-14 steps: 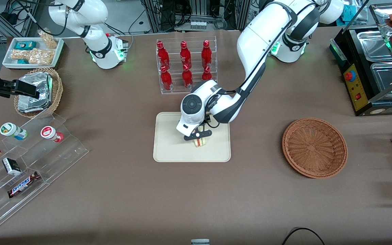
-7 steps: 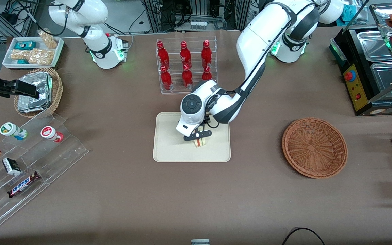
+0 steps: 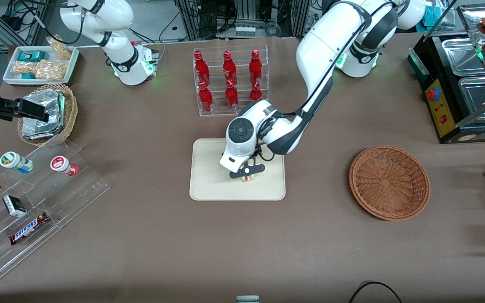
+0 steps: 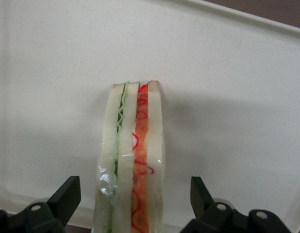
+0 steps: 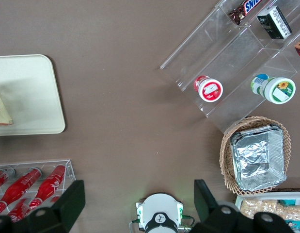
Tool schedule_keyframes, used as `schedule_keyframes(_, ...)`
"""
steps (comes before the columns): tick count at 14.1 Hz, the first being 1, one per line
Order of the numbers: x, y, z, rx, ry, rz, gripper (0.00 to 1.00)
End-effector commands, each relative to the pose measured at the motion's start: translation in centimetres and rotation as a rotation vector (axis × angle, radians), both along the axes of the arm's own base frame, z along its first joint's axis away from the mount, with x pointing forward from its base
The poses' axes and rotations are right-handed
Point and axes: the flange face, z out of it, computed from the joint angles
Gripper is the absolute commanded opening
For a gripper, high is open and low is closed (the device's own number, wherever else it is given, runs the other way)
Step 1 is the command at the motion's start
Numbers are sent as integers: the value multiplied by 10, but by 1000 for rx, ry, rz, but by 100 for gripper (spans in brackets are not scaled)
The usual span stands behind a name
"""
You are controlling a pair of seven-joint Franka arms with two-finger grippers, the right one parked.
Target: Place sandwich from basket to tray
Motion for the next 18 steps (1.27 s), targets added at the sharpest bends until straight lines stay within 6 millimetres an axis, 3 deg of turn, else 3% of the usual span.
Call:
schedule_keyframes(1,9,16,30,33,2,16,100)
schedule_keyframes(7,42,86,133,34,55,60,100)
schedule_keyframes(8,48,108,153,24,88,39,100)
schedule_keyframes(10,66,173,203,-5,142,38,100)
schedule_keyframes(12,64,213,243,23,156,41,100)
schedule_keyframes(17,63,337,310,94,194,-31,100)
schedule_keyframes(18,63,360,316,86,217,-69,100)
